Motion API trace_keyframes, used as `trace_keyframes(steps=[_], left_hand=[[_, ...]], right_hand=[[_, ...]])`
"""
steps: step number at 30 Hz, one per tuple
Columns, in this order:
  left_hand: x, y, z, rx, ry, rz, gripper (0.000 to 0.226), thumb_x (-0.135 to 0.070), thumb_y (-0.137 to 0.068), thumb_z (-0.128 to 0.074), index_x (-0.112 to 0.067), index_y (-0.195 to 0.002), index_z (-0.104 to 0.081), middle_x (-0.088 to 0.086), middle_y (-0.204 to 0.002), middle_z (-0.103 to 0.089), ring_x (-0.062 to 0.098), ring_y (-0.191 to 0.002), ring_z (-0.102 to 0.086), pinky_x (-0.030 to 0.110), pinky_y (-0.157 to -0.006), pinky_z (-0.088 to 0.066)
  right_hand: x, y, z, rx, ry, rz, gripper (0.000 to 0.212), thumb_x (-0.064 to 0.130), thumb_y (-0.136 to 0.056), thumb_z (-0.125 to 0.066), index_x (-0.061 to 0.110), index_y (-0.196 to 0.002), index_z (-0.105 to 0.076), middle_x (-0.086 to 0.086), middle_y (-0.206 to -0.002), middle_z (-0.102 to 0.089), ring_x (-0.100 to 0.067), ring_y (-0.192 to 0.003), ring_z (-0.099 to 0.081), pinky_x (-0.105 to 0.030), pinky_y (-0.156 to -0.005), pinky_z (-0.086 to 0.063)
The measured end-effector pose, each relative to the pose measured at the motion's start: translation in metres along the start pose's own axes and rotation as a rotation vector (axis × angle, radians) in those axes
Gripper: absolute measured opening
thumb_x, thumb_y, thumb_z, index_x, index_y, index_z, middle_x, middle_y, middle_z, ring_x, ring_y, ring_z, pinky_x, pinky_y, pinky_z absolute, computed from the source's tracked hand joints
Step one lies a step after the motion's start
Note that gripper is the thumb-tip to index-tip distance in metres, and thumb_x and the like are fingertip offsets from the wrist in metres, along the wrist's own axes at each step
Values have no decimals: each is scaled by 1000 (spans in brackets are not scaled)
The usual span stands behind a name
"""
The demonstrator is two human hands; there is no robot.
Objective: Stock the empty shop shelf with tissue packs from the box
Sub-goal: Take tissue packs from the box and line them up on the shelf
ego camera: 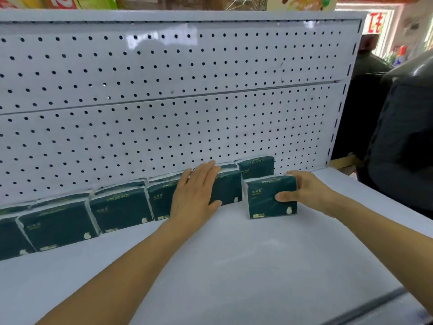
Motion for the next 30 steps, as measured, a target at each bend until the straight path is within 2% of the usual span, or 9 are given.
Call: trace_keyframes(steps=[3, 5, 10, 15, 18, 21, 24, 27, 30], left_hand=[[8, -14, -13, 136, -202, -40, 91, -57, -93, -50, -22, -156, 6, -4, -165, 3, 15, -152, 3, 44, -122, 9], [10, -20, -17, 160, -237, -39, 92, -57, -93, -50, -24, -156, 8, -4, -165, 3, 15, -152, -1, 45, -122, 8], [11, -26, -25, 139, -234, -60, 88, -53, -92, -54, -25, -156, 1, -4, -163, -12, 17, -148, -18, 47, -122, -3], [11, -25, -27, 96, -236, -57, 84, -49, -91, -57, -24, -156, -10, -3, -160, -23, 18, -145, -26, 47, -121, -8], [9, -26, -27, 94, -238, -47, 81, -46, -91, -57, -23, -155, -13, -2, -157, -28, 19, -144, -28, 48, -120, -8], [8, -26, -29, 89, -259, -50, 80, -45, -90, -57, -22, -154, -17, 0, -155, -31, 20, -142, -31, 49, -119, -10], [7, -26, -29, 74, -281, -51, 80, -45, -87, -61, -21, -153, -23, 1, -153, -36, 21, -140, -35, 50, -119, -13], [6, -26, -27, 133, -301, -42, 79, -46, -91, -55, -21, -154, -13, 0, -156, -27, 21, -143, -27, 50, -119, -7], [3, -27, -22, 160, -307, -28, 82, -48, -90, -55, -21, -154, -10, 0, -156, -25, 21, -143, -26, 52, -119, -2]], right_hand=[[-5, -14, 10, -54, 48, 15, 27, 6, -79, -77, 13, -99, -61, 2, -93, -70, -4, -84, -64, -9, -58, -46], [-6, -24, 13, -80, 68, 28, 26, 6, -80, -76, 10, -99, -59, 1, -92, -68, -7, -83, -61, -7, -55, -44], [-11, -47, 14, -103, 115, 29, 29, 11, -84, -74, 10, -107, -55, 4, -96, -64, -3, -85, -57, -8, -56, -42], [-15, -62, 4, -166, 174, 48, 55, 14, -85, -73, 13, -132, -45, 0, -119, -55, -16, -106, -52, -20, -76, -44], [-13, -64, -5, -212, 172, 48, 61, 15, -86, -72, 14, -139, -41, 2, -122, -52, -17, -112, -49, -30, -88, -45], [-11, -66, -12, -212, 130, 70, 51, 11, -86, -71, 16, -132, -50, -1, -119, -61, -18, -105, -57, -19, -72, -49], [-9, -66, -15, -221, 126, 64, 46, 9, -87, -69, 14, -130, -51, -2, -113, -61, -14, -81, -60, -13, -58, -45], [-9, -66, -17, -229, 134, 42, 47, 9, -88, -69, 13, -130, -49, -3, -113, -60, -16, -75, -59, -18, -60, -49], [-6, -63, -18, -225, 169, -8, 54, 18, -85, -73, 13, -131, -45, -8, -126, -57, -23, -99, -59, -32, -78, -52]])
Point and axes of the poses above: each hand's wrist, its own y-axis away from the middle knuckle, its own z-axis out of the back of the hand, x = y × z, the point moved 2 cm from there along -y, towards the middle knuckle
